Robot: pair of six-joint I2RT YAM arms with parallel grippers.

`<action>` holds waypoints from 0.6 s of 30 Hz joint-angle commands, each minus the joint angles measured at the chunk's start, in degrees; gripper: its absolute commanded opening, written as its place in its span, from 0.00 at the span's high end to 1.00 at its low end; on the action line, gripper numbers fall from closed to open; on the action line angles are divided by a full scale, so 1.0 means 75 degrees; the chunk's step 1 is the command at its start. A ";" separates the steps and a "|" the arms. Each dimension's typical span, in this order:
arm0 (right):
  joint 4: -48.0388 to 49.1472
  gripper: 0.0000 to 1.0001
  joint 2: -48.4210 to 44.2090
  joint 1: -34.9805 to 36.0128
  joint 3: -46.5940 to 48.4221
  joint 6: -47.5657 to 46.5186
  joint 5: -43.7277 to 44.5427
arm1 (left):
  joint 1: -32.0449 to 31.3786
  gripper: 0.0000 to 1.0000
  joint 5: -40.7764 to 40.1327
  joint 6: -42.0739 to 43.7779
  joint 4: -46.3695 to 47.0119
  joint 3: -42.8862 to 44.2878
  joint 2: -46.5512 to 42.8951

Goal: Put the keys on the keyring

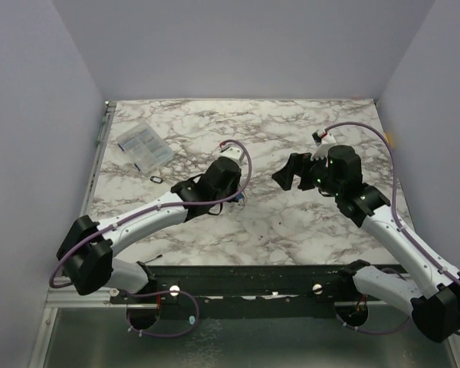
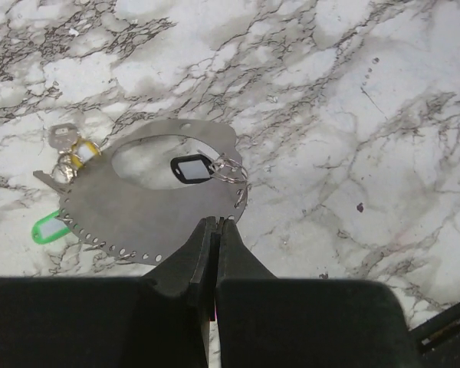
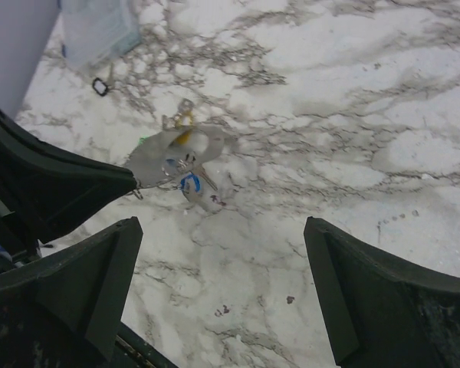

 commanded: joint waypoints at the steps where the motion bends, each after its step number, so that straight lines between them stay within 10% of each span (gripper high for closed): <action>1: 0.1032 0.00 -0.0449 0.0031 -0.0233 -0.0213 -0.1448 | -0.0063 1.00 0.0722 0.0805 0.0288 -0.0294 -0.0889; 18: 0.2743 0.09 -0.1282 0.0035 -0.0607 -0.0703 -0.4519 | -0.0075 1.00 0.2709 0.1479 0.0513 -0.0290 -0.2452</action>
